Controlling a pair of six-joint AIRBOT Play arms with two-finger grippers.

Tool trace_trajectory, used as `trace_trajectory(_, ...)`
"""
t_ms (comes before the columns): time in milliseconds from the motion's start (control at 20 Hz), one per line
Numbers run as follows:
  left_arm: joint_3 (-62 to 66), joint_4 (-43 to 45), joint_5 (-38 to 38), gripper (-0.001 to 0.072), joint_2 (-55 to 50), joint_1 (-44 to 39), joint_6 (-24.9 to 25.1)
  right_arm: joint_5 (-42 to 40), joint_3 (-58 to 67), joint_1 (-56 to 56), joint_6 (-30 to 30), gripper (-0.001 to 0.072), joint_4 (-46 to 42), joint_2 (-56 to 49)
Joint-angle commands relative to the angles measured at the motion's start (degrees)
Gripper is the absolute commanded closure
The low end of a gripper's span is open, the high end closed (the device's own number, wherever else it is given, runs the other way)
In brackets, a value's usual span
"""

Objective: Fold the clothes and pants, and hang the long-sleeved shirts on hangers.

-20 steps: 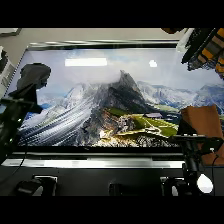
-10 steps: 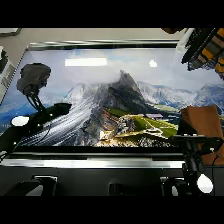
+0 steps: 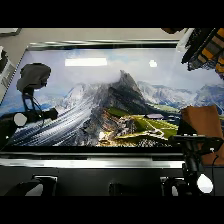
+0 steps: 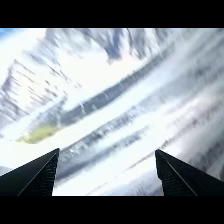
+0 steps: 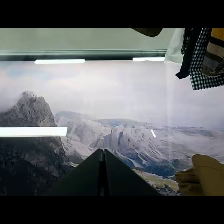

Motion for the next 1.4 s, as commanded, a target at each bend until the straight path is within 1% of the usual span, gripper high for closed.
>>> trace_trajectory(0, 5.1, 8.4, 11.5, -0.0013, -1.2, 4.5, -12.8, 0.0, 0.0, 0.0, 0.0, 0.0680, 0.0, 0.0)
trace_trajectory(100, 5.5, 8.3, 22.2, -0.0013, -4.7, 7.8, -17.0, 0.0, 0.0, 0.0, 0.0, 0.0680, 0.0, 0.0)
trace_trajectory(150, 5.5, 8.4, 28.2, -0.0013, -7.2, 9.2, -17.2, 0.0, 0.0, 0.0, 0.0, 0.0680, 0.0, 0.0)
trace_trajectory(200, 5.9, 8.4, 34.4, -0.0013, -10.2, 10.6, -16.3, 0.0, 0.0, 0.0, 0.0, 0.0680, 0.0, 0.0)
trace_trajectory(250, 7.1, 8.3, 38.2, -0.0013, -13.2, 11.8, -14.5, 0.0, 0.0, 0.0, 0.0, 0.0680, 0.0, 0.0)
trace_trajectory(300, 9.9, 8.3, 39.5, -0.0013, -16.8, 13.1, -13.6, 0.0, 0.0, 0.0, 0.0, 0.0680, 0.0, 0.0)
trace_trajectory(400, 17.2, 8.3, 38.1, -0.0013, -24.3, 14.7, -10.5, 0.0, 0.0, 0.0, 0.0, 0.0680, 0.0, 0.0)
trace_trajectory(600, 33.3, 8.4, 30.1, -0.0013, -37.9, 15.1, -4.6, 0.0, 0.0, 0.0, 0.0, 0.0680, 0.0, 0.0)
trace_trajectory(750, 43.8, 8.4, 25.1, -0.0013, -45.7, 15.1, -4.3, 0.0, 0.0, 0.0, 0.0, 0.0680, 0.0, 0.0)
trace_trajectory(850, 49.5, 9.2, 20.4, -0.0013, -49.6, 15.1, -4.3, 0.0, 0.0, 0.0, 0.0, 0.0680, 0.0, 0.0)
trace_trajectory(1000, 54.7, 12.9, 17.5, -0.0013, -53.3, 15.4, -4.3, 0.0, 0.0, 0.0, 0.0, 0.0680, 0.0, 0.0)
trace_trajectory(1100, 56.3, 13.5, 15.5, -0.0012, -54.9, 15.6, -4.3, 0.0, 0.0, 0.0, 0.0, 0.0680, 0.0, 0.0)
trace_trajectory(1150, 56.5, 13.5, 14.2, 0.0032, -55.6, 15.6, -4.3, 0.0, 0.0, 0.0, 0.0, 0.0680, 0.0, 0.0)
trace_trajectory(1200, 56.5, 13.5, 12.4, 0.0227, -55.8, 15.6, -4.3, 0.0, 0.0, 0.0, 0.0, 0.0680, 0.0, 0.0)
trace_trajectory(1250, 56.5, 13.4, 10.3, 0.0520, -55.8, 15.5, -4.3, 0.0, 0.0, 0.0, 0.0, 0.0680, 0.0, 0.0)
trace_trajectory(1300, 56.7, 13.3, 7.9, 0.0688, -55.5, 15.3, -4.4, 0.0, 0.0, 0.0, 0.0, 0.0680, 0.0, 0.0)
trace_trajectory(1350, 56.9, 13.0, 6.2, 0.0690, -55.3, 15.0, -4.3, 0.0, 0.0, 0.0, 0.0, 0.0680, 0.0, 0.0)
